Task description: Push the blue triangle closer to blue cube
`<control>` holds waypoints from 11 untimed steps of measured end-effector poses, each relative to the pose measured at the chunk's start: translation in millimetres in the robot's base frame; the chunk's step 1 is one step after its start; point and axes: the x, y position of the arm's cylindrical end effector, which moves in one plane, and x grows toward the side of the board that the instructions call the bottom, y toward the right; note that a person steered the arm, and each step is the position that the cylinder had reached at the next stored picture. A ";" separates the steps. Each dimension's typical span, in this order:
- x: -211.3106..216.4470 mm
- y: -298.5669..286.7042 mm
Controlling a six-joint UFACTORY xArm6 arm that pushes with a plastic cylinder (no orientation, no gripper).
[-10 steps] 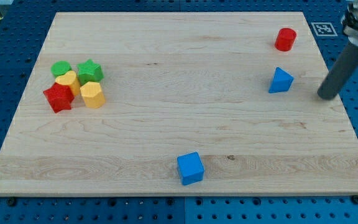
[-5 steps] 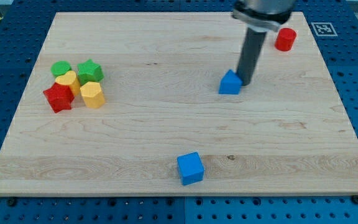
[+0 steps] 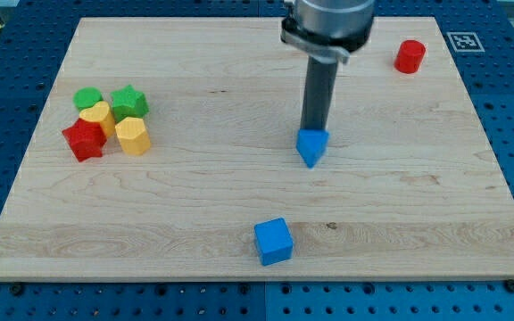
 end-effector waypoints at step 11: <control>98.2 73.6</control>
